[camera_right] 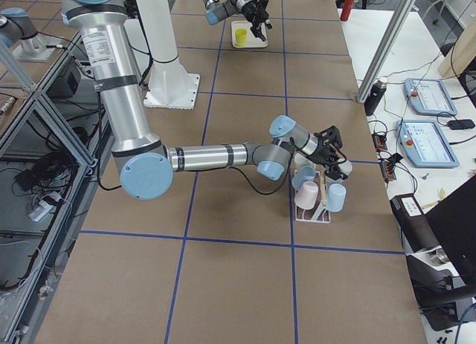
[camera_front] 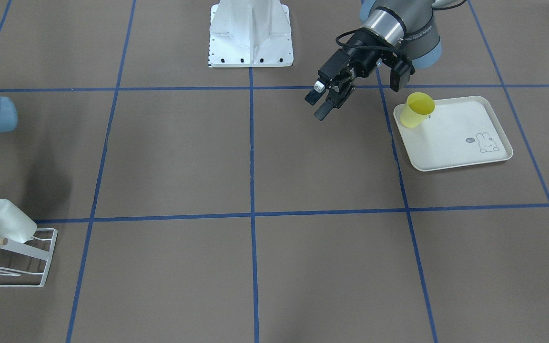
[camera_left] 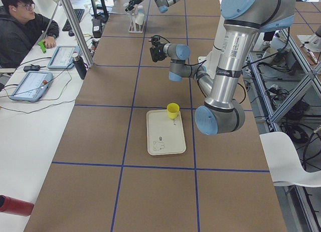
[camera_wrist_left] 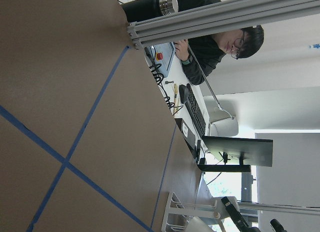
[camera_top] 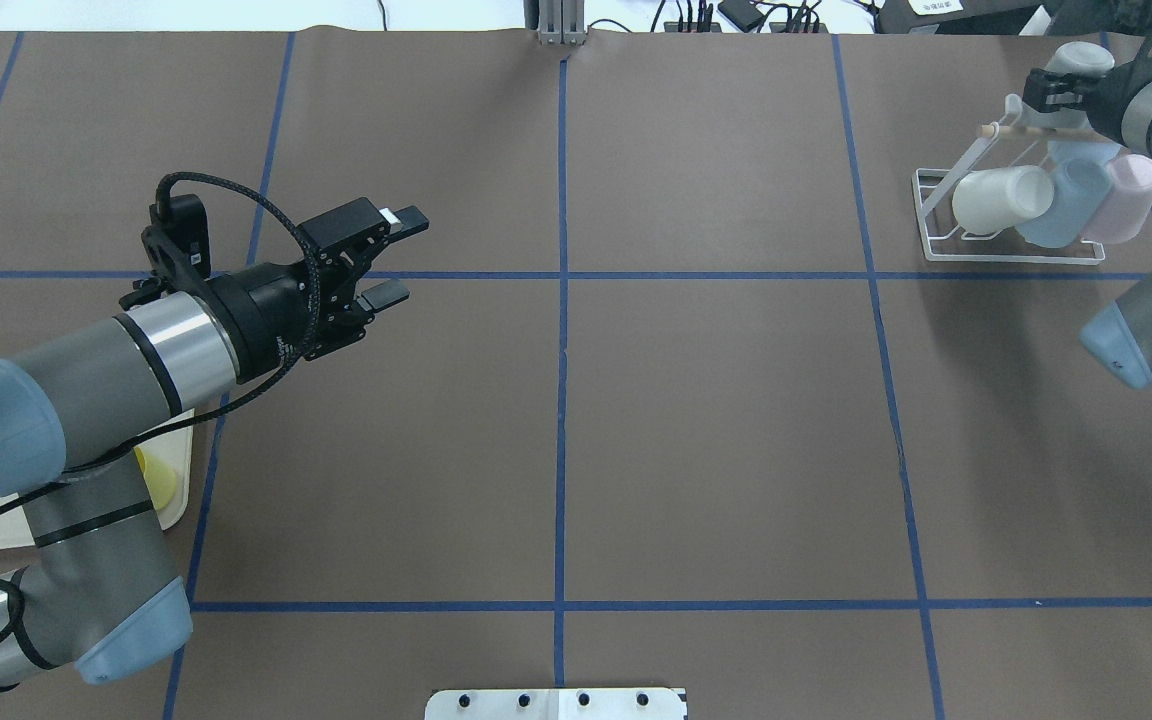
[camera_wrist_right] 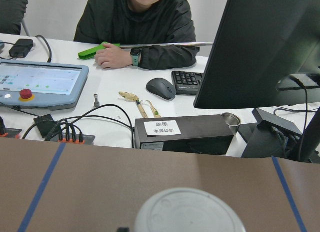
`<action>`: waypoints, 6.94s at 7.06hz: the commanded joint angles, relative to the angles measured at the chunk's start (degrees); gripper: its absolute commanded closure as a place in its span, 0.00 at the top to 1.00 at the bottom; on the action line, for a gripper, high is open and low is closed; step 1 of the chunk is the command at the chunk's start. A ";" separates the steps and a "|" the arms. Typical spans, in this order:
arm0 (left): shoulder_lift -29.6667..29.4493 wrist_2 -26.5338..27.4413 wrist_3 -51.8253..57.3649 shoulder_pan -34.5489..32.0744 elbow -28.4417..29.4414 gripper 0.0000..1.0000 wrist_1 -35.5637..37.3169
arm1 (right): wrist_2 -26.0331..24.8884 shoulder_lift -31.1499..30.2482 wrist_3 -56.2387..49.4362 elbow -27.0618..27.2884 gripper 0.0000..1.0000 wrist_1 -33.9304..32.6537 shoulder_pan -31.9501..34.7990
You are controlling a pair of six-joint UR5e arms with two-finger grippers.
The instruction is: Transfer IKEA cup to right arm and place on rack
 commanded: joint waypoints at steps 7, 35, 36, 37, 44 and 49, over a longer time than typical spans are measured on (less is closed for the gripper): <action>-0.35 0.09 -0.08 0.00 -0.09 1.00 0.09 | 0.33 -0.76 -0.73 0.80 1.00 0.02 0.40; 26.72 -41.22 65.57 -13.18 -5.80 0.27 39.72 | 21.51 9.52 29.77 29.89 1.00 -22.48 -10.58; 26.72 -41.22 65.57 -13.18 -5.89 0.05 39.90 | 21.51 9.52 29.77 29.81 1.00 -22.48 -10.58; 26.72 -41.22 65.57 -13.44 -5.97 0.00 39.99 | 21.60 9.52 29.77 29.89 1.00 -22.48 -10.58; 11.66 -40.52 48.26 -31.28 -11.25 0.00 50.80 | 21.78 10.31 34.13 30.34 1.00 -22.05 -10.67; 4.22 -40.34 11.42 -30.85 -2.24 0.00 21.12 | 11.29 13.81 52.85 28.93 0.99 -9.31 -17.41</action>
